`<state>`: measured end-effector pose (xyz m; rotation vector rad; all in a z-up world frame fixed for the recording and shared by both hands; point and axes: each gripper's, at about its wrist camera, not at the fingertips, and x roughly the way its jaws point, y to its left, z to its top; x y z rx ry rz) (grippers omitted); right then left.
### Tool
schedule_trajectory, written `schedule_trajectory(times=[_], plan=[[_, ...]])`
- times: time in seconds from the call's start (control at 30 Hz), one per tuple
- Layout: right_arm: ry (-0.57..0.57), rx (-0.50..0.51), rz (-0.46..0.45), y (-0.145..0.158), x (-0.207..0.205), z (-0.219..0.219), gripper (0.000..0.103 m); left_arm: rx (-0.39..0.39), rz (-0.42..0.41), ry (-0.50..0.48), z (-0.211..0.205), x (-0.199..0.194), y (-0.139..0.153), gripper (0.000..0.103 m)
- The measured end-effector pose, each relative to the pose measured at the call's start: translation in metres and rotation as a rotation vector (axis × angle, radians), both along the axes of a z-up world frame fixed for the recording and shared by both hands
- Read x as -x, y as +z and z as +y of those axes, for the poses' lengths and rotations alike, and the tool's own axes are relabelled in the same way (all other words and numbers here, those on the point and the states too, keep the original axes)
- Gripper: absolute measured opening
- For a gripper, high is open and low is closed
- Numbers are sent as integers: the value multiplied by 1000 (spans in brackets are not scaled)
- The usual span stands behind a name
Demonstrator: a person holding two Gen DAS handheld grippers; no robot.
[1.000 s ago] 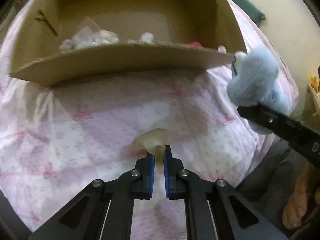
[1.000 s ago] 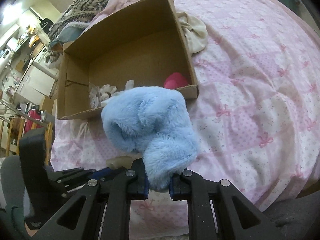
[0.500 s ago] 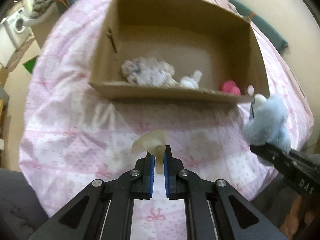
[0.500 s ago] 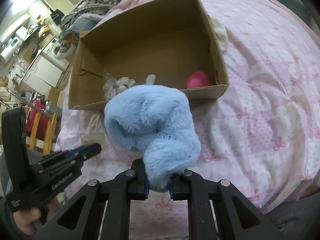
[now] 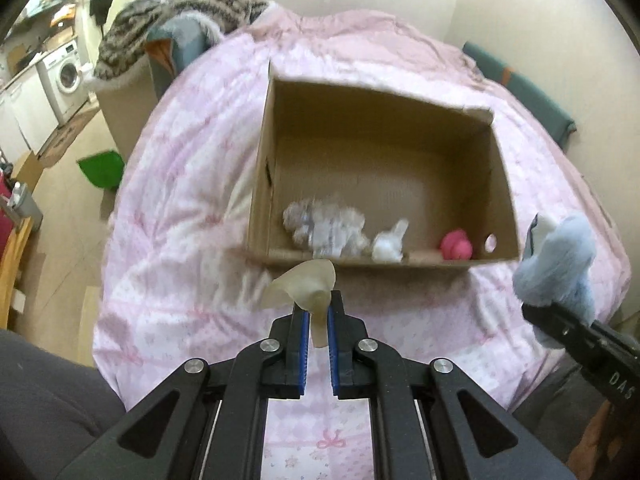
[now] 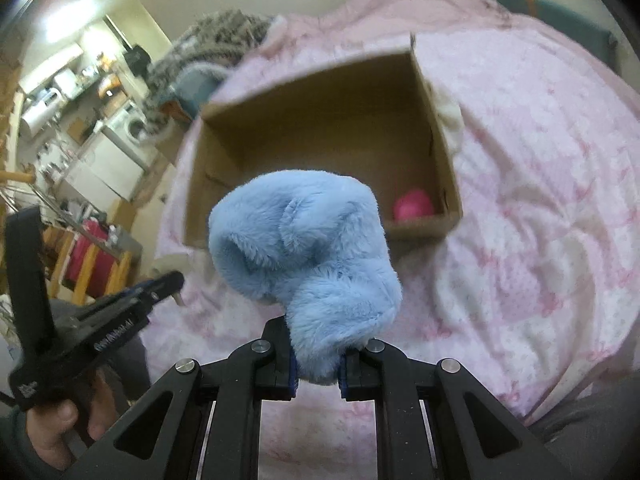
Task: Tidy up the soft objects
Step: 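Carry the beige item and blue plush over the box and lower them inside, then open both tools to release the items and lift out of the box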
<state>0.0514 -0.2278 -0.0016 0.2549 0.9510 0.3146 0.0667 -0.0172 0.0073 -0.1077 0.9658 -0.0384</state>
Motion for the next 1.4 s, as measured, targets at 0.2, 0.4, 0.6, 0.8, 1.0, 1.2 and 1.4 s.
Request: schedule_trajectory(times=[0.2,0.4,0.6,0.8,1.0,1.2,1.4], plan=[[-4,-26,-101,40,-11,-5,16,-20,-95,-21,2,-20,41,8],[13,-20,-167,63,-43,-4,16,-27,-144,-18,9,-57,64,8],[16,-5,-168,50,-79,-4,16,-25,-143,-28,10,-97,52,8],[-17,37,-72,3,-100,-13,16,-5,-97,-40,9,-109,7,8],[-31,67,-6,-18,-112,-12,16,-31,-77,-56,1,-118,-4,9],[-23,96,40,-31,-119,-5,16,25,-39,-77,-1,-121,-13,9],[-14,90,66,-37,-120,-4,16,34,-31,-105,-7,-121,-17,9]])
